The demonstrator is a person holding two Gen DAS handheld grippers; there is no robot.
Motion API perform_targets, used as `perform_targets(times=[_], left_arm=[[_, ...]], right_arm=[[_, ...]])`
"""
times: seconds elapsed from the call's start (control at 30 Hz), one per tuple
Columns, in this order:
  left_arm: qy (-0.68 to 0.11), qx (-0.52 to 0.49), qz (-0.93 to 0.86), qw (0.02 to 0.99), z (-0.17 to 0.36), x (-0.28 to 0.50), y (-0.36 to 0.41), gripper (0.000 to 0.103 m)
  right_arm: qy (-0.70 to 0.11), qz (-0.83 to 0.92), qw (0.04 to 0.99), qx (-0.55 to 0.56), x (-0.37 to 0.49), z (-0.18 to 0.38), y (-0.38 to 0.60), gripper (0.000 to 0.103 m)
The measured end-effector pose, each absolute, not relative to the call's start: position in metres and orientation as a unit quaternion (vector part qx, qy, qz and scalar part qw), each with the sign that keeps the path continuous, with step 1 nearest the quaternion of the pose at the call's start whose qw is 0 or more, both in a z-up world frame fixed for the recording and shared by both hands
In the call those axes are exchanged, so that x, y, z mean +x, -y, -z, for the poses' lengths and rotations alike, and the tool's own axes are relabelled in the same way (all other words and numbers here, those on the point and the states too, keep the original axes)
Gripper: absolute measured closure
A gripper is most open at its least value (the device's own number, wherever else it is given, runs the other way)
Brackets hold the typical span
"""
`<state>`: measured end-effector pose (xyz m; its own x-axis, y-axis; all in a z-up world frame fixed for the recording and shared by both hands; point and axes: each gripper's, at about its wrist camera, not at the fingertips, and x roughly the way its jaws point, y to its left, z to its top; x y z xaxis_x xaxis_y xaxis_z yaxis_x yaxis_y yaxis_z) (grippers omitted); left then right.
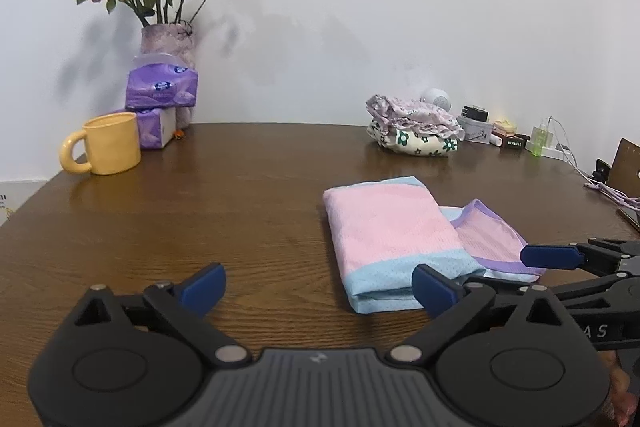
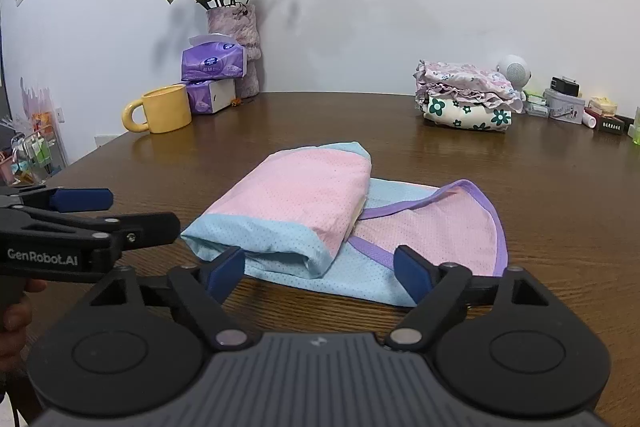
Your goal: Fold clothes
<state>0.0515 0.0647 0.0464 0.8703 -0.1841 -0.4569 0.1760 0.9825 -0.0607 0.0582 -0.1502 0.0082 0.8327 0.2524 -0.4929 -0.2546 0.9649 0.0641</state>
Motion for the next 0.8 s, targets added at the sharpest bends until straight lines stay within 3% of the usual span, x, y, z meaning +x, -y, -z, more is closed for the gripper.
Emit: perform_targets(times=[0.37,0.47,0.53,0.63,0.73,0.8], left_arm=[[-0.254,0.014,0.109,0.961,-0.044,0.053,-0.066,0.003],[-0.259,0.016,0.11,0.96,-0.043,0.057,-0.064,0.005],[-0.266,0.017,0.115,0.957,-0.043,0.061,-0.063,0.009],[-0.279,0.033,0.125,0.952,-0.041,0.066,-0.057,0.02],[-0.298,0.049,0.138,0.943,-0.038,0.074,-0.048,0.033],[-0.307,0.055,0.145,0.939,-0.036,0.079,-0.043,0.048]], right_arm=[[-0.255,-0.141,0.956,-0.017,0.06,-0.007,0.145,0.016],[-0.261,-0.141,0.955,-0.028,0.065,-0.005,0.141,0.029],[-0.273,-0.141,0.951,-0.027,0.07,-0.002,0.141,0.042],[-0.278,-0.139,0.95,-0.027,0.072,-0.001,0.141,0.049],[-0.279,-0.137,0.95,-0.032,0.073,0.0,0.14,0.056],[-0.284,-0.138,0.948,-0.031,0.076,0.001,0.14,0.064]])
